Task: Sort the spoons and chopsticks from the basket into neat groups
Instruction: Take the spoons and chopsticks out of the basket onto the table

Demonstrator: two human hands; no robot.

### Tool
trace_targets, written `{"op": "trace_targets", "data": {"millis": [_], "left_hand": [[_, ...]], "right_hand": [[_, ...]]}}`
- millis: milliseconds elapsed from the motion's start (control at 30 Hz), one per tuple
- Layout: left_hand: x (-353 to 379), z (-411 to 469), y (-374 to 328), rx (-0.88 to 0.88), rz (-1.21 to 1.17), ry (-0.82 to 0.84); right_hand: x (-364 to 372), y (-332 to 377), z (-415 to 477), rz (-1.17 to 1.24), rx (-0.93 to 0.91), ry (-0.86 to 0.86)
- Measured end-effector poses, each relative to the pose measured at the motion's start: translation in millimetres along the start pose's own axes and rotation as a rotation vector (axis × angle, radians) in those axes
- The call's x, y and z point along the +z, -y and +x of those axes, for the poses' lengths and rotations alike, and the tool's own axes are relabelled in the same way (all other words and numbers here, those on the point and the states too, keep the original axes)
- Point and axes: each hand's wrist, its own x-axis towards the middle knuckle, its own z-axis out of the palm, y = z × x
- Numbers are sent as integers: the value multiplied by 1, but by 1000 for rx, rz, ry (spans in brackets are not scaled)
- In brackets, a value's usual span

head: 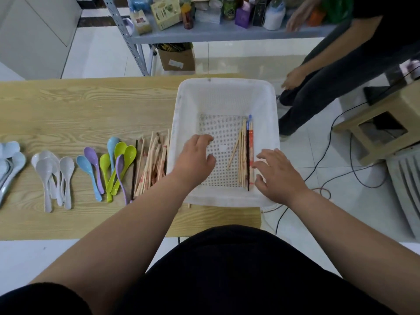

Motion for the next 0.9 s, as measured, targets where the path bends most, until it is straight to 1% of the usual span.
{"op": "trace_targets", "data": {"millis": [100,167,233,300,367,433,567,667,733,900], "left_hand": [[41,25,-20,-160,41,196],[66,42,-32,-251,85,281],[90,58,-44,-283,151,326],[110,69,-52,-267,261,355],[123,79,-54,-317,302,357],[129,84,-50,-407,276,344],[135,90,-47,-501,259,338],[137,89,-47,-530,205,294],[135,86,-43,-530,236,270],[129,84,-35,-608,228,308]], "right_hand": [[2,3,1,80,63,13],[2,3,1,113,82,5],[1,3,1,140,75,4],[0,3,2,156,61,3],[-2,2,2,170,65,19],[-3,1,2,181,72,33],[-4,1,2,179,72,68],[-4,3,4,156,79,84],[-4,3,3,140,73,93],[-3,4,4,123,62,74]]}}
